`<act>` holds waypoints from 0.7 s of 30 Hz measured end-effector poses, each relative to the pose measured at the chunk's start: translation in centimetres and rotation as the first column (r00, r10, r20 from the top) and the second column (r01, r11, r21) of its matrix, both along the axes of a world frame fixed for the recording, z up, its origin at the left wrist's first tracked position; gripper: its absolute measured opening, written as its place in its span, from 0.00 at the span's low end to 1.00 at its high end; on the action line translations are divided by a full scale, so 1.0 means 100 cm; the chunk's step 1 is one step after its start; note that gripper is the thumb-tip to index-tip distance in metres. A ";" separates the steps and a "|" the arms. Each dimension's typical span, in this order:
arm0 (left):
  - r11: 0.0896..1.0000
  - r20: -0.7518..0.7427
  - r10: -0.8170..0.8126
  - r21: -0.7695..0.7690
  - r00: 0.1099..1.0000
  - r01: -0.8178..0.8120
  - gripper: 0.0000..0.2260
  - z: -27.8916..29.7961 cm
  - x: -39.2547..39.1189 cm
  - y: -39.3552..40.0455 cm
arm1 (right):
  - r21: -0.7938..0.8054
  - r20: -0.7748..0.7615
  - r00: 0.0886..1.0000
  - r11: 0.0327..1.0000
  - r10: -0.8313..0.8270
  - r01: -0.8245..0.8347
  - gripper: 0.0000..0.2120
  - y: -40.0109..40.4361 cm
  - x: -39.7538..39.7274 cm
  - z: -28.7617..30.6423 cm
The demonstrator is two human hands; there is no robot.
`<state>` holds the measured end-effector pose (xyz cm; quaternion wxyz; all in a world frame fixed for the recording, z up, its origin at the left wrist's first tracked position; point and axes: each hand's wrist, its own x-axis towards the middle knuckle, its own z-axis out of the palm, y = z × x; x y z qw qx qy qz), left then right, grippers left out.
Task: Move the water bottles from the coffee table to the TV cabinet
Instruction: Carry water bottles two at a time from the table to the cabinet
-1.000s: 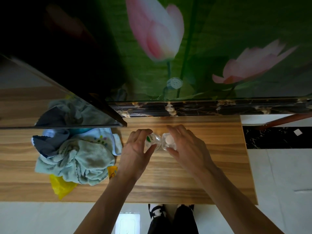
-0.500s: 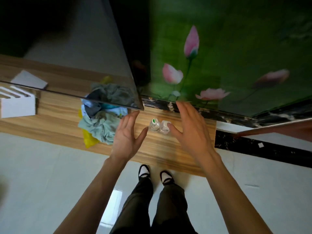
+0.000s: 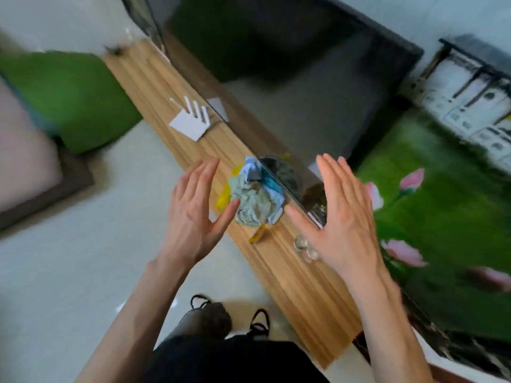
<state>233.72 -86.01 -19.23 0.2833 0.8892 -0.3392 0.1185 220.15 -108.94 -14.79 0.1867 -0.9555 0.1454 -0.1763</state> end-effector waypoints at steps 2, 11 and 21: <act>0.992 0.035 0.124 0.010 0.992 -0.125 0.32 0.016 0.002 0.039 | -0.003 0.029 0.991 0.992 0.128 -0.128 0.41 0.025 0.029 0.012; 0.789 0.105 0.613 -0.044 0.783 -0.612 0.31 0.066 -0.009 0.234 | -0.079 0.106 0.810 0.817 0.577 -0.572 0.41 0.193 0.154 0.051; 0.430 0.050 0.903 -0.050 0.428 -0.901 0.31 0.088 -0.036 0.440 | -0.107 0.287 0.484 0.530 0.827 -0.841 0.37 0.445 0.235 0.077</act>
